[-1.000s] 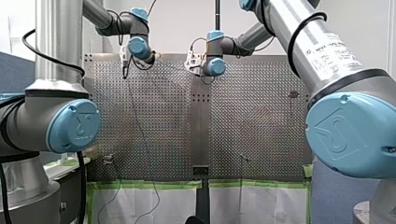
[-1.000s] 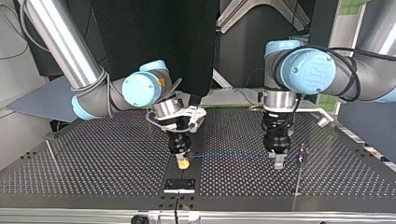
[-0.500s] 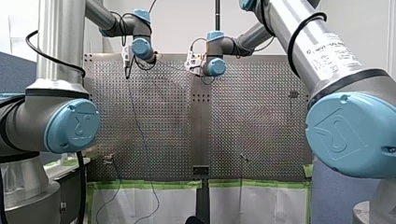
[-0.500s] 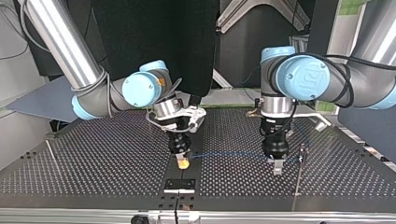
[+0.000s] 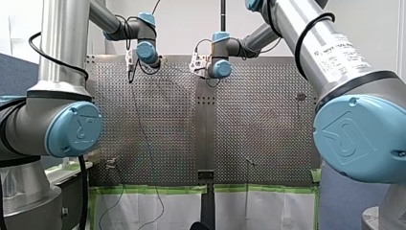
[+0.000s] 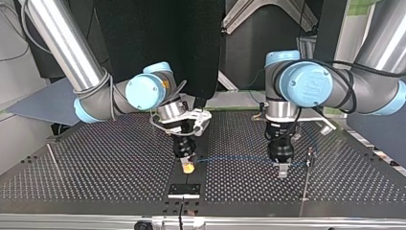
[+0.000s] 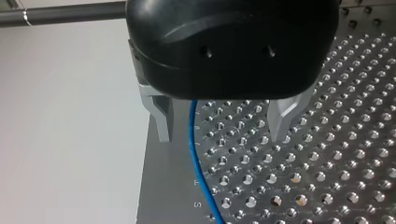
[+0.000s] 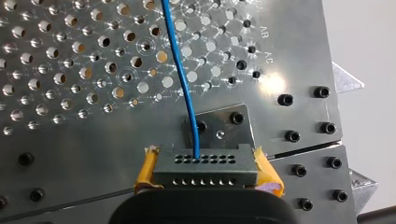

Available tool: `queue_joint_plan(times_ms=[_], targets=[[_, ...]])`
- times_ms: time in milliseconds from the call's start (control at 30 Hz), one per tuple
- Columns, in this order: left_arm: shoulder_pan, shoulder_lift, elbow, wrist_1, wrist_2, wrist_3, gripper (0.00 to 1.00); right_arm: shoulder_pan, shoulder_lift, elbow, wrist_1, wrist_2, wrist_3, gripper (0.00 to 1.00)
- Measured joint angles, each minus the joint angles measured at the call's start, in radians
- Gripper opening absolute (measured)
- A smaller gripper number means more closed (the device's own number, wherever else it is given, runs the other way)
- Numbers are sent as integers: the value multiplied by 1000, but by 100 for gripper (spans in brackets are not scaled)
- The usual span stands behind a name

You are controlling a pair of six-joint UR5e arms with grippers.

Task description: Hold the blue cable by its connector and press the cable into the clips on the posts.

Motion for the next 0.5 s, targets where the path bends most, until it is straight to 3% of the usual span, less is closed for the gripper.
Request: queue_joint_plan(times_ms=[333, 367, 400, 433, 467, 500], targets=[[-2, 0, 1, 2, -2, -3, 100, 0, 1, 0, 1, 0, 0, 0], [-2, 0, 1, 2, -5, -4, 77, 0, 1, 0, 1, 0, 0, 0], [-3, 0, 1, 3, -9, -5, 77, 0, 1, 0, 1, 0, 0, 0], [-3, 0, 1, 4, -14, -5, 59, 1, 2, 0, 1, 0, 0, 0], [-4, 0, 1, 5, -20, -5, 27, 1, 2, 0, 1, 0, 0, 0], [-5, 0, 1, 6, -27, -5, 27, 1, 2, 0, 1, 0, 0, 0]])
